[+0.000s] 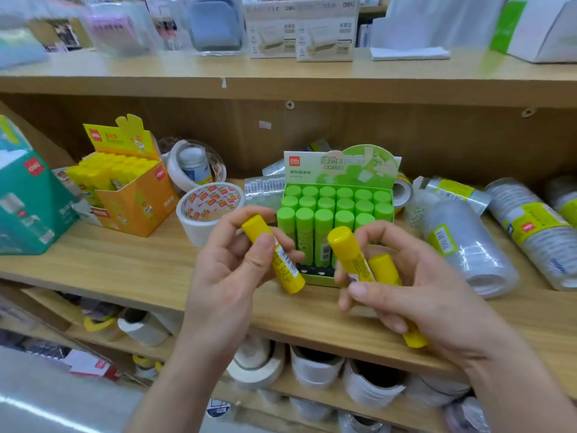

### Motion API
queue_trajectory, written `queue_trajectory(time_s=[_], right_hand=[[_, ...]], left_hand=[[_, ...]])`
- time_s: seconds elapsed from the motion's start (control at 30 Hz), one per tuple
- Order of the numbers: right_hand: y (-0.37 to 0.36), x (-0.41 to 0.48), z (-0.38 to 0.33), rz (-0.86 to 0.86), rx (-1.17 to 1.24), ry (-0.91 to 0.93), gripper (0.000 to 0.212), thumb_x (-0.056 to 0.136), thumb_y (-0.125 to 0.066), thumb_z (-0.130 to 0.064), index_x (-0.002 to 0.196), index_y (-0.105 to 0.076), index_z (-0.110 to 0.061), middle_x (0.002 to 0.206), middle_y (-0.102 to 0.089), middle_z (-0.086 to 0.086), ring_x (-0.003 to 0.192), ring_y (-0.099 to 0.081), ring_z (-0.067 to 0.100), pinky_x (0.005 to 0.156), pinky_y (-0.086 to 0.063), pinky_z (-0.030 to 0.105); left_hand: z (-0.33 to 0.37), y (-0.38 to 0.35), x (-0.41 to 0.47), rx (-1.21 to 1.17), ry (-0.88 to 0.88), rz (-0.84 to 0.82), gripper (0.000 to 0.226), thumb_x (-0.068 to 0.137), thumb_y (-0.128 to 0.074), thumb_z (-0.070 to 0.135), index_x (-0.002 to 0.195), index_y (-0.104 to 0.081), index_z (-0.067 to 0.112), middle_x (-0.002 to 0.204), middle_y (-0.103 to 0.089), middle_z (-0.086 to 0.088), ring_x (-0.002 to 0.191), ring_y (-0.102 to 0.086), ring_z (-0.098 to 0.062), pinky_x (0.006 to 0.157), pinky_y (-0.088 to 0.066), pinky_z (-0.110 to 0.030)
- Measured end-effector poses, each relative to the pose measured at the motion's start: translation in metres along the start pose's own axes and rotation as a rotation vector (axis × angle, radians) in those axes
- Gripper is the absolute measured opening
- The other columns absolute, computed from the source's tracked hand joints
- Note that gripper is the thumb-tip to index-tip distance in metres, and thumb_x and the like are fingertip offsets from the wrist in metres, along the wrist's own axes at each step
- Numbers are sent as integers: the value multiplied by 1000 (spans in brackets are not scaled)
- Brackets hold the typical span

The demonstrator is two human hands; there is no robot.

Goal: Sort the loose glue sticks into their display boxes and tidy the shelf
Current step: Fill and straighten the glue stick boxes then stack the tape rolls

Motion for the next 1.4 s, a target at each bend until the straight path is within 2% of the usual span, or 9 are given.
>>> queue_trajectory(time_s=[0.23,0.3,0.4,0.53,0.67,0.73,0.8,1.03,1.4], right_hand=[[-57,32,-7,23,-78,21,39,83,-64,-25,117,-55,-41,67,-57,3,54,-58,22,34,-31,17],[-76,44,-8,33,-121,32,41,88,-56,-29,124,-51,-49,67,-59,1,55,-60,21,36,-33,19],[-103,64,-7,68,-172,37,31,93,-56,-28,115,-53,-49,70,-62,4,60,-64,18,38,-34,23],[-136,92,5,101,-207,21,30,94,-54,-12,105,-54,-40,73,-59,10,53,-58,9,36,-36,23],[-168,125,10,108,-396,105,30,94,-55,-9,107,-55,-36,76,-56,-17,58,-54,1,44,-41,13],[-182,143,11,85,-635,187,38,94,-56,-16,122,-52,-42,90,-59,-31,74,-58,-3,66,-46,14],[-195,162,10,85,-887,219,45,94,-53,-29,133,-43,-48,100,-65,-20,85,-60,3,78,-49,30],[-220,192,10,168,-1245,218,21,97,-44,-39,117,-47,-39,103,-62,-3,93,-60,27,70,-50,41],[-198,187,2,143,-1290,169,14,96,-46,-40,108,-51,-40,84,-53,-11,85,-56,19,72,-48,40]], left_hand=[[26,47,20,137,-91,0,25,82,-70,24,106,-67,19,99,-72,-10,96,-67,-22,87,-54,-47],[37,68,25,192,-131,1,29,78,-75,27,106,-71,25,105,-71,-6,100,-66,-23,87,-54,-40],[61,108,35,253,-243,87,34,75,-78,21,108,-70,24,97,-73,-1,92,-68,-16,81,-54,-28],[88,165,57,288,-387,302,33,79,-74,17,111,-65,23,91,-74,-3,89,-69,-20,81,-57,-36],[95,202,78,467,-440,365,32,83,-74,21,113,-66,29,100,-71,-7,95,-69,-18,85,-55,-33],[93,212,85,561,-429,345,32,83,-72,21,111,-65,34,97,-70,3,89,-69,-10,78,-54,-21],[91,218,93,651,-421,292,32,84,-72,19,113,-66,33,97,-71,5,87,-69,-9,73,-54,-20],[80,231,122,931,-389,58,35,80,-77,19,111,-67,32,102,-65,17,96,-63,-1,84,-56,-30],[59,239,132,1186,-452,-124,30,73,-81,20,102,-75,17,100,-68,9,101,-56,-16,85,-44,-25]])
Point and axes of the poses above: each hand's wrist, its own x-axis towards the middle knuckle, its own y-axis out of the back of the hand, z = x × y, the point moved 1 cm from there along x, towards the middle knuckle
